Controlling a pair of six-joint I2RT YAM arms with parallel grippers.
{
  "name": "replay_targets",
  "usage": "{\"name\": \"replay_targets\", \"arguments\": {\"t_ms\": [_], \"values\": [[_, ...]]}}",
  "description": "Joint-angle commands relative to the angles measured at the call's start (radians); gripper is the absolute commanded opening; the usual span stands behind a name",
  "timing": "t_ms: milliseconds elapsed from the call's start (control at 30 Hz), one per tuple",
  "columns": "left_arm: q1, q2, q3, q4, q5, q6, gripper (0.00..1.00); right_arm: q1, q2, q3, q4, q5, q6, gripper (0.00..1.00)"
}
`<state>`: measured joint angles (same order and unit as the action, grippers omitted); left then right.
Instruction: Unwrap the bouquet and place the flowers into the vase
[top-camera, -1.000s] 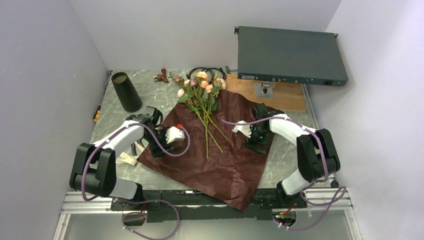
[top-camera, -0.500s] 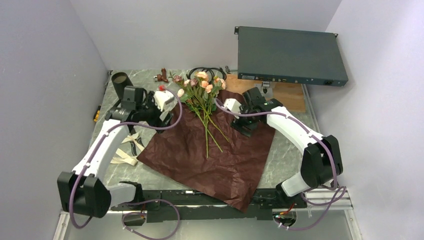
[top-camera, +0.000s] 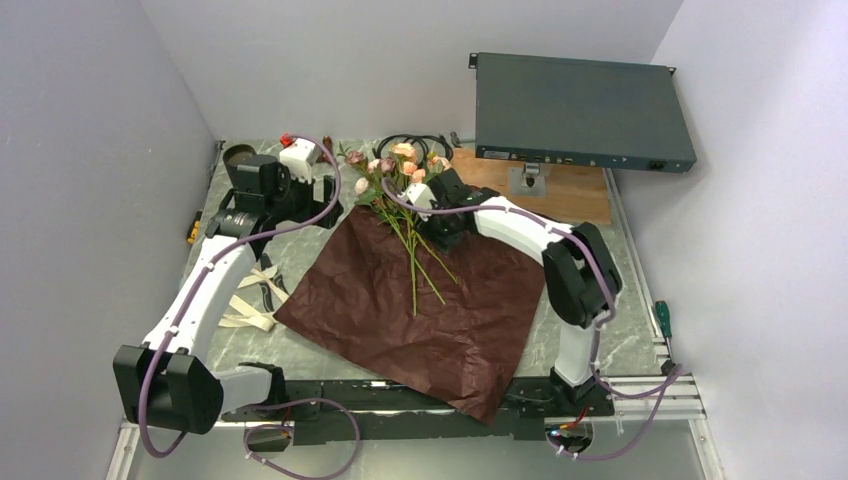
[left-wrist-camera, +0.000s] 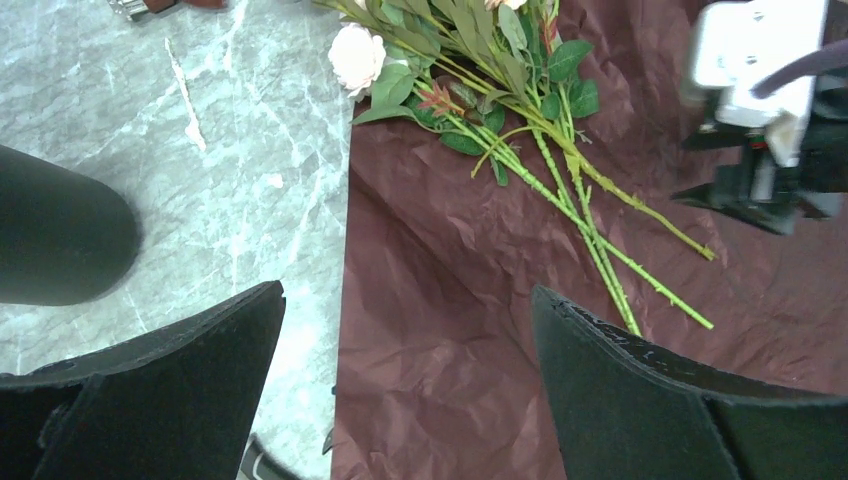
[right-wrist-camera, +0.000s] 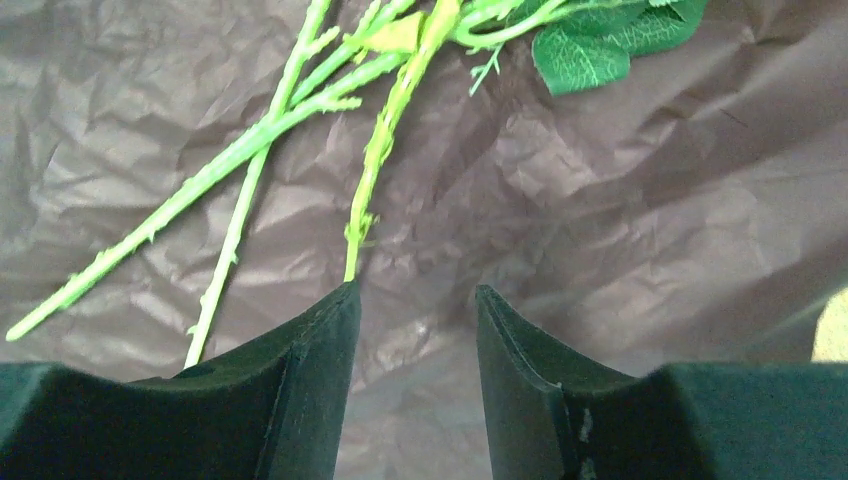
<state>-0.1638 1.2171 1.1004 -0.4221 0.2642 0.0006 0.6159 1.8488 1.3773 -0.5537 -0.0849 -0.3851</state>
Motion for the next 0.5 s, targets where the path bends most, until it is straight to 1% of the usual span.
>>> {"name": "replay_targets", "arguments": {"t_ms": [0,200,467], "values": [[0.003,0.013,0.045,0.049,0.009,-0.034,1.0,-0.002,0.067,0.104,0.022,-0.027,0.08,0.48],[0.003,0.012,0.026,0.065,-0.043,-0.035,1.0,-0.001,0.131,0.173,0.001,-0.064,0.105,0.46],[0.003,0.015,0.021,0.067,-0.079,-0.026,1.0,0.008,0.172,0.205,-0.031,-0.095,0.112,0.46]]}}
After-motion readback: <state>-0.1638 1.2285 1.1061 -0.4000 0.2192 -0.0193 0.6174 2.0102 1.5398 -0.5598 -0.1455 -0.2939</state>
